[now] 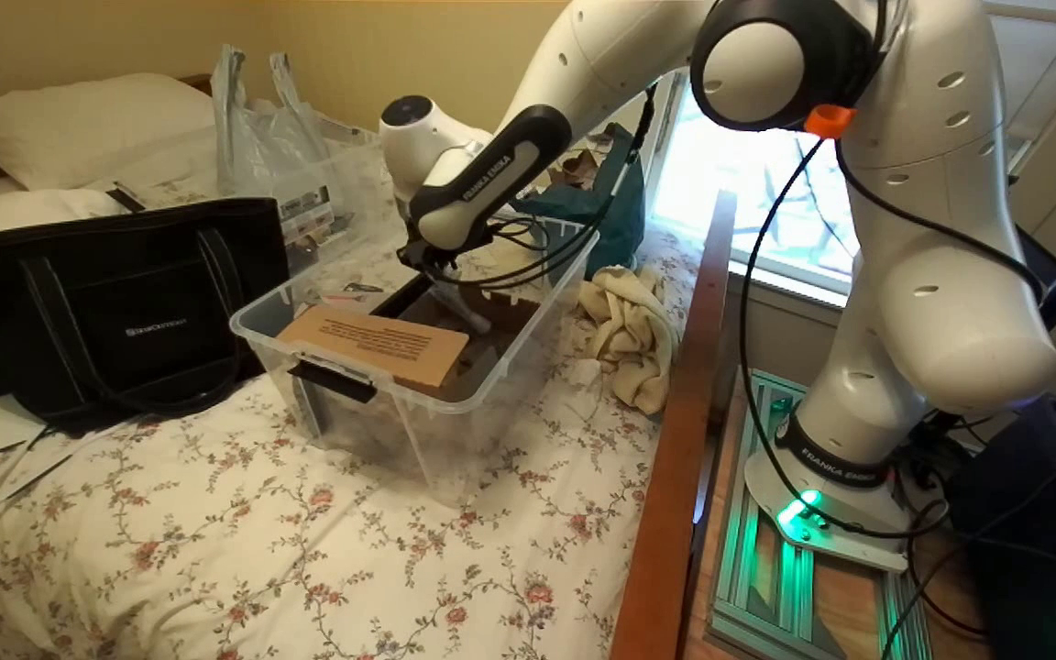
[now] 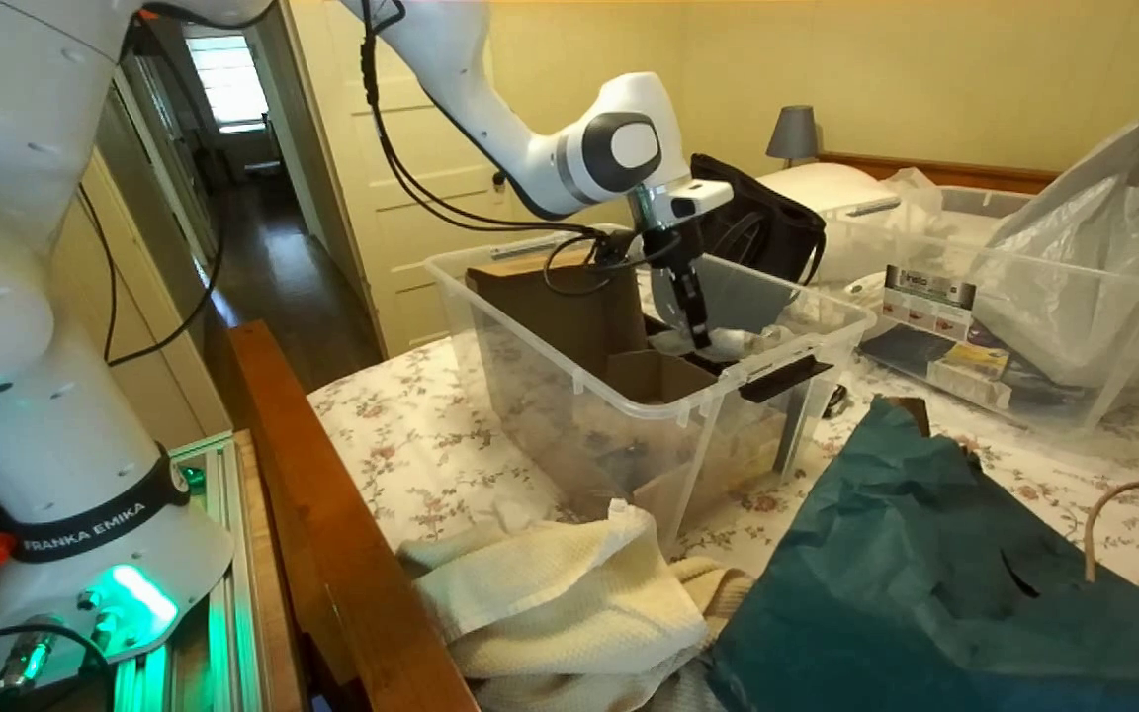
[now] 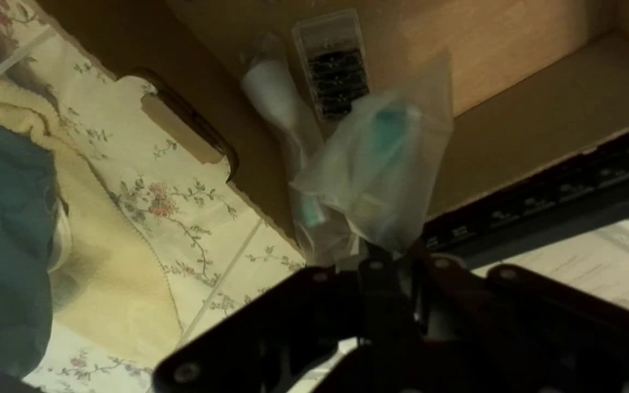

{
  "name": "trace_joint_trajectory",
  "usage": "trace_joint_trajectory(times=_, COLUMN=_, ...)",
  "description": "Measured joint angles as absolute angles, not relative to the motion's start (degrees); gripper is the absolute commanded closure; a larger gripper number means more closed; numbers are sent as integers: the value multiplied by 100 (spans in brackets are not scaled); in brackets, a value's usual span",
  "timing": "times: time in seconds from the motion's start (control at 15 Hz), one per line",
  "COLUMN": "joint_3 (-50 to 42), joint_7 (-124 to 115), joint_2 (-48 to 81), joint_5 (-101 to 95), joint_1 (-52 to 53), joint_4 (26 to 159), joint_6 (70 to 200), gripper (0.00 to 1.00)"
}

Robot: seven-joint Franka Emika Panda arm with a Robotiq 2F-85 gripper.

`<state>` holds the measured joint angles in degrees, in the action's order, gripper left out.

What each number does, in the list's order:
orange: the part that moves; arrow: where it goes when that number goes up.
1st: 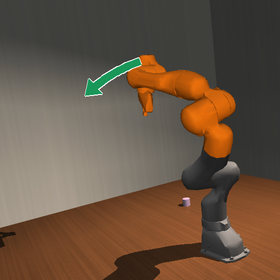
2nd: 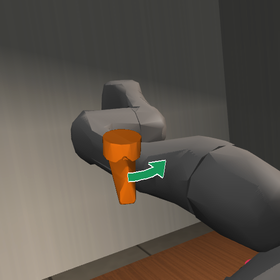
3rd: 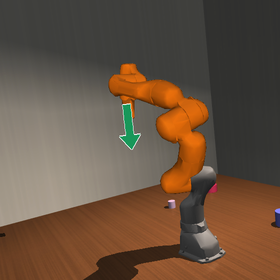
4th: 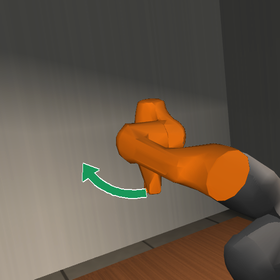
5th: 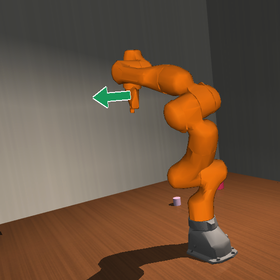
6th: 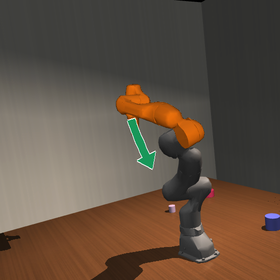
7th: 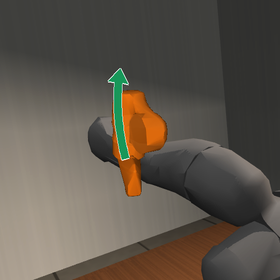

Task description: Remove the packet from the basket

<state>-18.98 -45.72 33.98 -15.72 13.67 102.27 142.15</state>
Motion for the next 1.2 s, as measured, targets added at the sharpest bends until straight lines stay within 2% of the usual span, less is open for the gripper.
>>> trace_joint_trajectory(times=0.67, joint_3=-1367, joint_7=-4474, joint_2=2731, joint_5=-1463, joint_1=1075, joint_4=10255, joint_6=15325, gripper=98)
trace_joint_trajectory(times=1.2, joint_3=-928, joint_7=-4061, joint_2=3017, joint_5=-856, joint_1=828, joint_4=9497, joint_6=15100, gripper=98)
